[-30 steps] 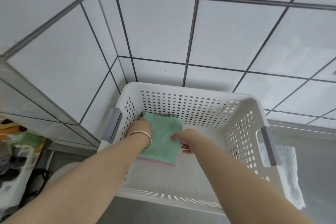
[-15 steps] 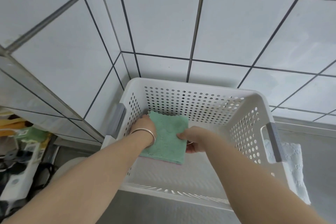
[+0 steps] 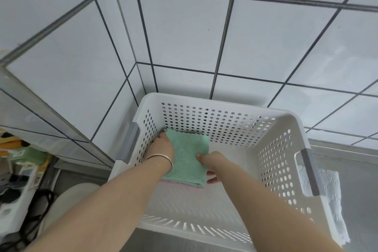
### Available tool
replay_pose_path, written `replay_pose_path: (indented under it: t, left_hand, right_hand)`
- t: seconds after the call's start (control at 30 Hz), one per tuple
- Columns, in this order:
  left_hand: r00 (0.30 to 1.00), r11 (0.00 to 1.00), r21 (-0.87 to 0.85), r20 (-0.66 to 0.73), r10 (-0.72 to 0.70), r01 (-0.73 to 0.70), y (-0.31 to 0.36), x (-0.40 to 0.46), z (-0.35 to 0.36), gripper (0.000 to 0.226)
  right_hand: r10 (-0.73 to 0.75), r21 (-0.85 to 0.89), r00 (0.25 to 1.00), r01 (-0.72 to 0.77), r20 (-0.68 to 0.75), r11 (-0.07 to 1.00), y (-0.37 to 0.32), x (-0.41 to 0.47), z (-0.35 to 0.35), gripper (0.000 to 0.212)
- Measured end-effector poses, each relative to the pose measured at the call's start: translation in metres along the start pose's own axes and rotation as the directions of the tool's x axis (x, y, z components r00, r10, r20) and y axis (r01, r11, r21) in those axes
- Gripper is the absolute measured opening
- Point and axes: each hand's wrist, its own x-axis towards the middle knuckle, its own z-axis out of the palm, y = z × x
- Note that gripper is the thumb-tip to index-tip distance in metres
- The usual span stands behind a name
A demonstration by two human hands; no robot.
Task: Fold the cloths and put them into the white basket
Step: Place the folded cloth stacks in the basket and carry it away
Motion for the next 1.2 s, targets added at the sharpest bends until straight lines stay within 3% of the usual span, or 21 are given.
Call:
replay_pose_path:
  t: [0.23,0.3,0.33,0.4,0.47,0.5,0.57,0.67,0.83,0.9,0.97,1.03,1.1,1.17,1.2]
  left_hand:
    - [1.0,0.992,0.124,-0.018,0.019,-0.017,-0.003,-0.003,-0.007,0.056]
    - [0.993,0.975,0.206,-0.062,0.099,-0.084,0.0,-0.008,-0.011,0.062]
    - [0.985,0.957,0.26,-0.082,0.154,-0.128,0.003,-0.011,-0.013,0.061]
    - [0.968,0.916,0.351,-0.083,0.238,-0.195,0.01,-0.017,-0.018,0.052]
    - [0.958,0.885,0.376,0.03,0.285,-0.275,0.014,-0.021,-0.018,0.047]
    - [0.945,0.854,0.405,0.127,0.303,-0.328,0.015,-0.022,-0.014,0.053]
    - [0.914,0.783,0.484,0.303,0.268,-0.39,0.013,-0.02,-0.005,0.077]
    - [0.917,0.819,0.47,0.368,0.156,-0.328,0.005,-0.011,0.009,0.088]
    - [0.879,0.798,0.477,0.458,0.132,-0.368,0.001,-0.011,-0.001,0.109]
    - [0.865,0.783,0.473,0.477,0.158,-0.404,0.007,-0.014,-0.016,0.103]
    - [0.854,0.734,0.486,0.458,0.248,-0.474,0.021,-0.022,-0.041,0.076]
    - [0.836,0.705,0.461,0.401,0.376,-0.539,0.05,-0.047,-0.072,0.048]
    - [0.806,0.652,0.474,0.324,0.495,-0.592,0.091,-0.089,-0.109,0.036]
    - [0.774,0.612,0.522,0.164,0.612,-0.595,0.125,-0.123,-0.135,0.03]
    - [0.735,0.609,0.524,0.05,0.676,-0.595,0.142,-0.14,-0.14,0.027]
  right_hand:
    - [-0.078,0.062,0.995,0.074,0.067,0.995,-0.01,-0.005,0.009,0.048]
    - [-0.149,-0.04,0.988,0.147,-0.048,0.988,-0.012,-0.011,0.01,0.053]
    - [-0.229,-0.178,0.96,0.199,-0.164,0.964,-0.013,-0.015,0.009,0.055]
    - [-0.531,-0.535,0.799,0.328,-0.283,0.778,-0.018,-0.028,0.008,0.051]
    - [-0.748,-0.798,0.659,0.41,-0.076,0.442,-0.023,-0.043,0.013,0.045]
    - [-0.764,-0.871,0.644,0.402,0.049,0.284,-0.022,-0.047,0.016,0.048]
    - [-0.688,-0.929,0.708,0.343,0.159,0.139,-0.011,-0.04,0.02,0.069]
    - [-0.55,-0.946,0.809,0.309,0.206,0.1,0.009,-0.017,0.025,0.092]
    - [-0.457,-0.959,0.863,0.274,0.215,0.068,0.006,-0.008,0.031,0.099]
    - [-0.454,-0.944,0.859,0.313,0.237,0.1,-0.01,-0.024,0.02,0.094]
    - [-0.488,-0.924,0.836,0.357,0.25,0.138,-0.029,-0.048,0.0,0.075]
    - [-0.562,-0.938,0.794,0.336,0.23,0.09,-0.04,-0.084,-0.03,0.047]
    - [-0.694,-0.962,0.708,0.262,0.135,0.08,-0.037,-0.126,-0.068,0.031]
    - [-0.83,-0.958,0.558,0.24,0.001,0.16,-0.023,-0.16,-0.101,0.025]
    - [-0.901,-0.938,0.421,0.262,-0.1,0.227,-0.009,-0.173,-0.119,0.024]
